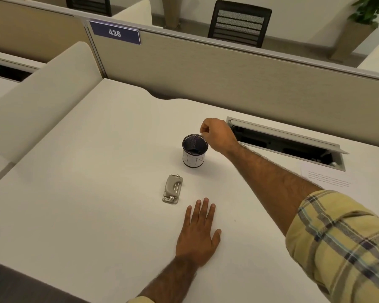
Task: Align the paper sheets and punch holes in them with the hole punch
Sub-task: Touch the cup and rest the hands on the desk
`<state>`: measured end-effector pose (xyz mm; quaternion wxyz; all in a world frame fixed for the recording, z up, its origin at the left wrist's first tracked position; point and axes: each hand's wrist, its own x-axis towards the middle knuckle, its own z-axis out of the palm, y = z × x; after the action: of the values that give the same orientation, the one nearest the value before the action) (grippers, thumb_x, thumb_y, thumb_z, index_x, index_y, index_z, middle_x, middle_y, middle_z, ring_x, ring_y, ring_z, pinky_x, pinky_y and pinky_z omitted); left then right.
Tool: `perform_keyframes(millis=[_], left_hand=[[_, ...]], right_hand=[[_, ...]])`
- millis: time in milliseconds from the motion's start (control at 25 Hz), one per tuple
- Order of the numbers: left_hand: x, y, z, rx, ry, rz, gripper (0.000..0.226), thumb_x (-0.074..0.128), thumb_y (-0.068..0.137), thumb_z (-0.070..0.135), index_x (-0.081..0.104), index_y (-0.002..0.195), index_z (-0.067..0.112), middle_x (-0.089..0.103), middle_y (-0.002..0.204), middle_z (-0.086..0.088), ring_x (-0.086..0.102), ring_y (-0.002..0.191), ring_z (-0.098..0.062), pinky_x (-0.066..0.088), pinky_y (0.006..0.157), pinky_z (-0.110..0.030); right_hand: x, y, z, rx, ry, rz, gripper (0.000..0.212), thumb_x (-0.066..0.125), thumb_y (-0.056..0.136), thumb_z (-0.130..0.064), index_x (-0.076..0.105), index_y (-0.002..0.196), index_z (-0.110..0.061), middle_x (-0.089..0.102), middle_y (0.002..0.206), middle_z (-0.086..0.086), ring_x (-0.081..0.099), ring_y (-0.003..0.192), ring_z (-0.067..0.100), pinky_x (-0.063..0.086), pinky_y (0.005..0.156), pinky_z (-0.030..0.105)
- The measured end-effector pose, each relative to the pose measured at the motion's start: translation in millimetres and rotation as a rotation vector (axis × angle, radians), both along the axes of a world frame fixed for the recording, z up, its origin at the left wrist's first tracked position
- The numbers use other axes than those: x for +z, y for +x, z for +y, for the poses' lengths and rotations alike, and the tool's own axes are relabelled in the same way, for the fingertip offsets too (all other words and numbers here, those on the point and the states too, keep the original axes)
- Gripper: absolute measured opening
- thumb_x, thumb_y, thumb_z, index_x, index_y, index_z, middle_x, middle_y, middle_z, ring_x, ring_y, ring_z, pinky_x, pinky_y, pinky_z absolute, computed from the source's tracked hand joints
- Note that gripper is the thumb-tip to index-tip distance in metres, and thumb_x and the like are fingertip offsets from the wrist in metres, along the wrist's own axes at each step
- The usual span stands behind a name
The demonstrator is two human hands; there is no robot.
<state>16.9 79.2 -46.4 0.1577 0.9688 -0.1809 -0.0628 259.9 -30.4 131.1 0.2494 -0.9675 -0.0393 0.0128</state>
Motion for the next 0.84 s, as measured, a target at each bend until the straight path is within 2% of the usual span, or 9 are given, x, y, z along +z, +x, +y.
perform_keyframes(millis=[120,200,320,440,520,640,760,840], left_hand=[[1.5,1.4,1.1,0.001,0.013,0.001,0.074,0.029,0.103,0.054,0.003,0.166,0.025,-0.005,0.176,0.000,-0.005,0.162,-0.022,0.002,0.127,-0.048],[2.1,0.8,0.7,-0.005,0.023,0.003,0.074,0.029,0.103,0.053,0.005,0.166,0.024,-0.003,0.176,-0.001,-0.002,0.162,-0.023,0.003,0.127,-0.049],[1.2,1.0,0.0,-0.006,0.054,0.000,0.074,0.028,0.103,0.053,0.003,0.166,0.024,-0.006,0.175,-0.001,-0.006,0.162,-0.022,0.003,0.128,-0.049],[0.5,1.6,-0.5,-0.006,0.093,-0.002,0.074,0.027,0.103,0.054,0.003,0.166,0.023,-0.006,0.175,-0.002,-0.007,0.162,-0.023,0.005,0.129,-0.050],[-0.6,1.3,-2.1,-0.009,0.104,-0.004,0.074,0.026,0.103,0.053,0.004,0.166,0.022,-0.004,0.175,-0.002,-0.005,0.162,-0.023,0.006,0.129,-0.050],[-0.5,1.1,-2.6,-0.008,0.120,-0.009,0.074,0.025,0.103,0.053,0.003,0.166,0.023,-0.004,0.176,-0.002,-0.004,0.162,-0.023,0.005,0.130,-0.050],[0.4,0.6,-3.2,-0.010,0.131,-0.006,0.074,0.023,0.102,0.053,0.002,0.166,0.023,-0.005,0.175,-0.002,-0.005,0.162,-0.022,0.004,0.130,-0.049],[1.2,0.9,-3.6,-0.008,0.139,-0.001,0.074,0.022,0.102,0.053,0.001,0.166,0.024,-0.006,0.175,-0.001,-0.005,0.162,-0.022,0.005,0.130,-0.049]], right_hand=[[-1.6,-21.3,-11.9,-0.048,0.172,-0.020,0.024,0.055,0.089,-0.001,0.076,0.096,-0.012,0.073,0.095,-0.001,0.063,0.087,0.016,0.054,0.078,0.031],[-19.2,-57.3,-34.2,-0.058,0.178,0.004,0.024,0.056,0.094,-0.006,0.076,0.103,-0.015,0.074,0.101,0.000,0.065,0.090,0.014,0.055,0.085,0.032],[-63.5,-141.0,-80.8,-0.053,0.040,0.108,0.030,0.050,0.100,-0.011,0.071,0.121,-0.017,0.071,0.116,0.004,0.066,0.103,0.020,0.047,0.090,0.025],[-102.3,-221.4,-120.4,0.055,-0.190,0.139,0.039,0.048,0.101,-0.021,0.059,0.138,-0.020,0.066,0.123,0.006,0.061,0.111,0.028,0.048,0.091,0.037],[-120.1,-257.1,-134.7,0.143,-0.368,0.131,0.048,0.045,0.101,-0.035,0.049,0.147,-0.021,0.059,0.137,0.008,0.056,0.122,0.031,0.048,0.093,0.043],[-133.5,-279.3,-135.1,0.179,-0.495,0.139,0.063,0.030,0.102,-0.054,0.029,0.157,-0.025,0.041,0.156,0.009,0.041,0.139,0.031,0.041,0.103,0.047],[-141.7,-284.3,-128.4,0.184,-0.525,0.124,0.069,0.021,0.100,-0.063,0.015,0.160,-0.029,0.035,0.159,0.014,0.035,0.143,0.035,0.036,0.107,0.052],[-143.1,-283.6,-127.0,0.190,-0.551,0.121,0.071,0.019,0.100,-0.066,0.014,0.161,-0.031,0.035,0.159,0.017,0.035,0.143,0.037,0.034,0.107,0.054]])
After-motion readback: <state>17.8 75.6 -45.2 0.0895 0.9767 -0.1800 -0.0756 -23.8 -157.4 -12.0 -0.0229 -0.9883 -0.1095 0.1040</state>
